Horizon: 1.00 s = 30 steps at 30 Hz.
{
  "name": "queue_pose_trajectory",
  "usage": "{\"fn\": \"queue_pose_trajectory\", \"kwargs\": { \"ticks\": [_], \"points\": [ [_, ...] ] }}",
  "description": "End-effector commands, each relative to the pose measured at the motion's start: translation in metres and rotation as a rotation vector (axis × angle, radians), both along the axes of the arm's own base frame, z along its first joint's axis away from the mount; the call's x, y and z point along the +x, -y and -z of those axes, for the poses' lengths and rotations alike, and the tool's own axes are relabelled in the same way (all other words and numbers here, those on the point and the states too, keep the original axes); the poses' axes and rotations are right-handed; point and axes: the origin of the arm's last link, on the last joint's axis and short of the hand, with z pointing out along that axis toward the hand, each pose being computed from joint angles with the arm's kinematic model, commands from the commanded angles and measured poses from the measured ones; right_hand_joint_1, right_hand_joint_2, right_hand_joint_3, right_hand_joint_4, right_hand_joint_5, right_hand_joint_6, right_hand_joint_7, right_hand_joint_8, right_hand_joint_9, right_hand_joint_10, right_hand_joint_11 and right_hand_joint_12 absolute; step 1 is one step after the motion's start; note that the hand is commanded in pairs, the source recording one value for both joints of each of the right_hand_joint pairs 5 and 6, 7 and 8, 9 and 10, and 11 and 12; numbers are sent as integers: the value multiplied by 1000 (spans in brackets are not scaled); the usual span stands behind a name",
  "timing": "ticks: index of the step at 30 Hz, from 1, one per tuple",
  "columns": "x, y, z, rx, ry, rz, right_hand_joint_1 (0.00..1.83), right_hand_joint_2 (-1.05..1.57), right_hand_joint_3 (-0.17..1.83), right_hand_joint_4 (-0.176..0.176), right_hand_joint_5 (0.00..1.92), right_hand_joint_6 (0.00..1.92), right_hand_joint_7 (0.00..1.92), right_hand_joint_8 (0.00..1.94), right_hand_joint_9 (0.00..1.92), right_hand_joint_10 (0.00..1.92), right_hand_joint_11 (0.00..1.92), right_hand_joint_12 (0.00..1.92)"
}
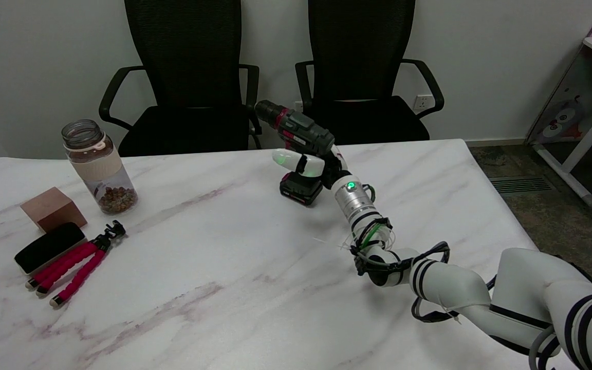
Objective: Pick up the power screwdriver.
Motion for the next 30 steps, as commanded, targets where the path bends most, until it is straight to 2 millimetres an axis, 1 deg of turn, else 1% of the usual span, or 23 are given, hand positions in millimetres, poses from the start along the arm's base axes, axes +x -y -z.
{"fn": "queue_pose_trajectory", "kwargs": {
  "ticks": [1,4,9,16,24,26,27,29,30],
  "points": [
    [-1,0,3,9,11,10,995,35,651,83,73,73,73,73,442,442,340,340],
    [-1,0,3,10,12,13,1002,61,664,80,77,77,77,77,521,521,389,389],
    [-2,0,3,8,11,14,1027,134,614,72,90,90,90,90,659,659,475,475],
    [-3,0,3,9,13,22,1049,193,590,66,104,104,104,104,764,764,553,553],
    [-4,0,3,8,14,24,1080,186,749,59,127,127,127,127,967,967,641,641],
    [-4,0,3,8,14,24,1089,188,835,59,134,134,134,134,1028,1028,713,713],
    [-3,0,2,7,13,24,1095,194,885,59,139,139,139,139,1070,1070,779,779],
    [-3,0,2,8,12,24,1101,215,946,61,145,145,145,145,1135,1135,882,882],
    [-3,0,2,7,11,25,1102,223,960,61,147,147,147,147,1157,1157,902,902]
  ]
}}
